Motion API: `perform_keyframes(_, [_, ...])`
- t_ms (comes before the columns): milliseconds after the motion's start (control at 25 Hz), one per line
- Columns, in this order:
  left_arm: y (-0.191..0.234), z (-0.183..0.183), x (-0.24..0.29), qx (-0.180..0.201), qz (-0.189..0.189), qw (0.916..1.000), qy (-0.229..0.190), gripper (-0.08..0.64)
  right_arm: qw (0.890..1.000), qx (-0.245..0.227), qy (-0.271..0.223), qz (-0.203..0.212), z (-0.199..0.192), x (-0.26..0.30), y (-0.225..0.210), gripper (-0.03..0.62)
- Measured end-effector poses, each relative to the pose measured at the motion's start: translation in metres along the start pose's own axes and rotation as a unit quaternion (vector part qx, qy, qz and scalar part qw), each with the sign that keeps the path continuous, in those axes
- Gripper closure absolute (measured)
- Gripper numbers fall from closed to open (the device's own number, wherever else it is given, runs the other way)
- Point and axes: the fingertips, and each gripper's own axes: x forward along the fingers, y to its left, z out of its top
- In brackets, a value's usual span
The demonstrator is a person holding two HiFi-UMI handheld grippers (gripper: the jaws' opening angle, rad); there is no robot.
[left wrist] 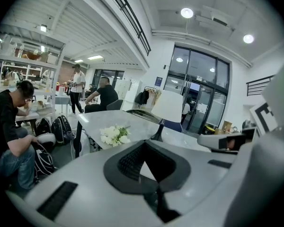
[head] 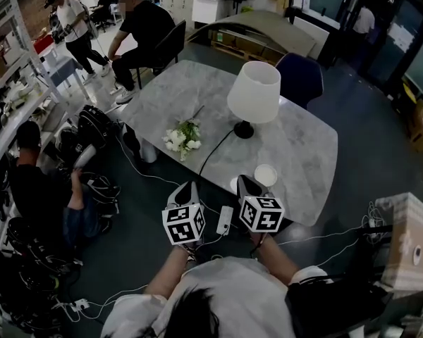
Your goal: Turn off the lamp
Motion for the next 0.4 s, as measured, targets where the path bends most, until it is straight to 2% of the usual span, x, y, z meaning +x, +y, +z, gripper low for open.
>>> perform_keyframes(400, [-0.0019,-0.0048,0.0011,-0.009,0.004,1.0000,0.002,0.569,1.000,-0.001,0.000,-0.002,0.0003,-0.0031,-0.0032,0.594])
